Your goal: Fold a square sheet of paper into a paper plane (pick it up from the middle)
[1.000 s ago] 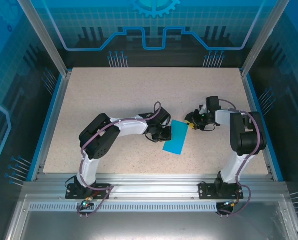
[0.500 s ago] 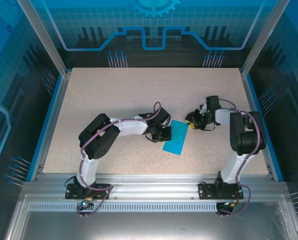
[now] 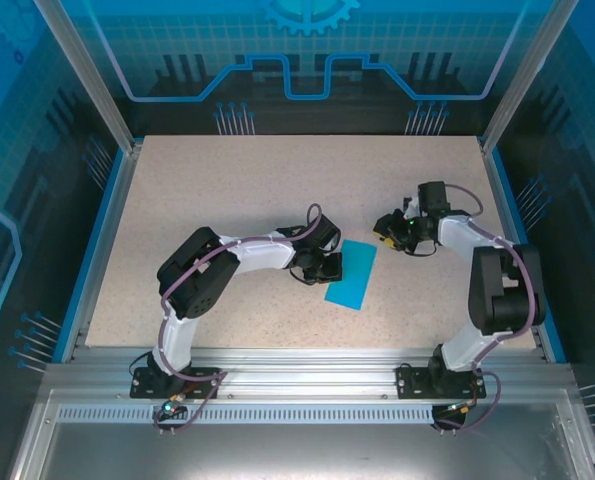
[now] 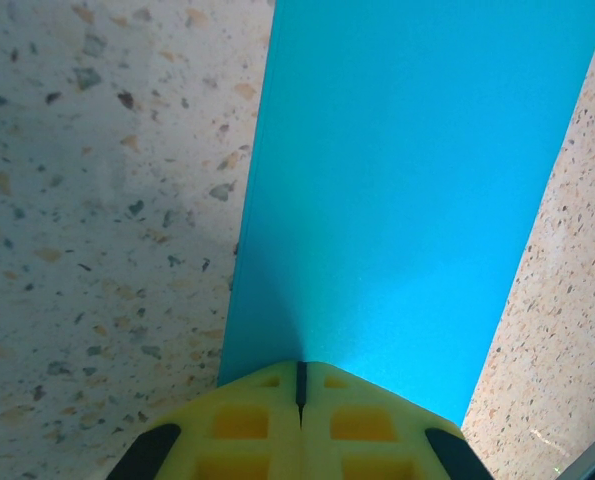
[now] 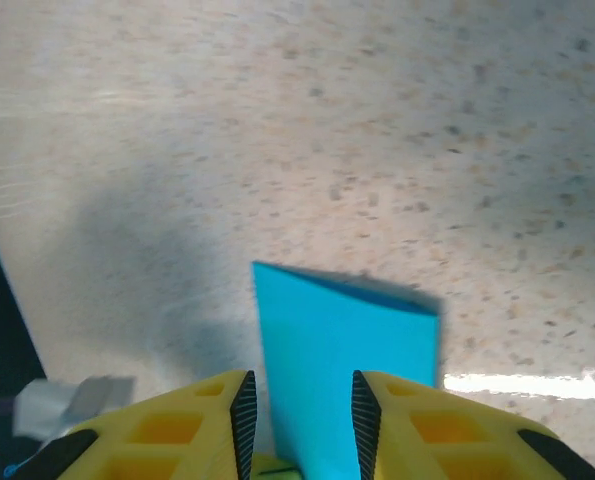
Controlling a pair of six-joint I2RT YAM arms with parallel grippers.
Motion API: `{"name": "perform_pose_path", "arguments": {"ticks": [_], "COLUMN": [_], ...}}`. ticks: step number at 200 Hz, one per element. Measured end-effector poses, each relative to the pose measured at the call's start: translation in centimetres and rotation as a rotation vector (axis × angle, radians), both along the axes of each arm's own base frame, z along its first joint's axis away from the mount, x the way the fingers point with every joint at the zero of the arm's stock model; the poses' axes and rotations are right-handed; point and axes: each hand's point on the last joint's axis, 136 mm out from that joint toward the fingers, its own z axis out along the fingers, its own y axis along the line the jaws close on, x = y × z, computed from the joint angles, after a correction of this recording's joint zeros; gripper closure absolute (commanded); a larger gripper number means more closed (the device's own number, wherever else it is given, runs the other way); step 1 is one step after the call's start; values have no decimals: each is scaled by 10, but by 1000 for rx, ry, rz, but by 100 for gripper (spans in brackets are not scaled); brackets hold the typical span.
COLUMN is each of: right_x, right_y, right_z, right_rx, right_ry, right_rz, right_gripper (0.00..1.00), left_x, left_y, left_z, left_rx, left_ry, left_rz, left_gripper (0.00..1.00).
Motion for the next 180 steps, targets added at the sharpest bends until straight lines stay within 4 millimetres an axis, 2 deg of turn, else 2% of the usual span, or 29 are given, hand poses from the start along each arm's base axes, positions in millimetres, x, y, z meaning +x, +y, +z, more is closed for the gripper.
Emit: {"name": "perform_pose_path", "arguments": {"ticks": [21, 53, 98, 144, 180], "right_x": [-10, -45, -62, -66, -74], "right_y": [8, 25, 28, 27, 31], "right_z": [0, -29, -61, -57, -40], "right_rx": [21, 46, 38, 30, 42], "right_ry": [-3, 89, 170, 136, 84], "right_rz": [31, 88, 105, 125, 157], "right_gripper": [65, 65, 67, 66, 65], "left_x": [0, 0, 0, 0, 0], "left_y": [0, 0, 0, 0, 0], "left_z": [0, 0, 0, 0, 0], "left_rx": [0, 0, 1, 1, 1], "left_ry": [0, 1, 1, 2, 2], "left_rz": [0, 0, 0, 0, 0], "left_gripper": [100, 100, 100, 100, 100]}}
